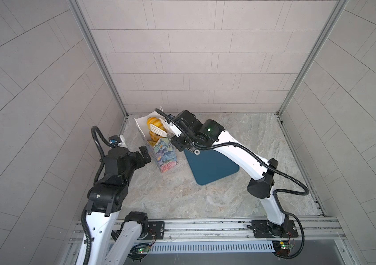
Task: Place the fake bread into the paper bag
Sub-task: 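Lower the striped roll into the floral bag and open the right tongs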
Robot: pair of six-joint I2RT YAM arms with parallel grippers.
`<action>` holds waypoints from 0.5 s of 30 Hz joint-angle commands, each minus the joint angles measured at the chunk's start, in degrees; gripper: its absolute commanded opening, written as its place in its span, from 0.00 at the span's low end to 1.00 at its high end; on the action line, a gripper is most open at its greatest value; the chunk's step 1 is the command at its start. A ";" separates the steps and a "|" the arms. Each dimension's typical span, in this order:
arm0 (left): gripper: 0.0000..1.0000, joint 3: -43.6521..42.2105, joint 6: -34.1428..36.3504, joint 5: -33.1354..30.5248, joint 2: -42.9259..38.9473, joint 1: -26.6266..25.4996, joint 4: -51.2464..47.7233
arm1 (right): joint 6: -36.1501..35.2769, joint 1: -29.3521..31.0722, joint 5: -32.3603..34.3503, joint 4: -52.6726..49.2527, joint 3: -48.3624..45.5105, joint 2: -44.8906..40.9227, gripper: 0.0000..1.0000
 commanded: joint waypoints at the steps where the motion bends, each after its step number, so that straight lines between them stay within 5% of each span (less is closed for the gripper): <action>1: 1.00 -0.38 0.52 -1.13 -0.44 -0.18 -0.70 | 0.59 -0.16 0.59 0.36 2.57 -0.20 0.48; 15: 1.00 -0.81 0.26 -0.92 0.15 -0.20 -0.53 | 0.22 -0.01 0.15 -1.29 3.51 -1.77 0.57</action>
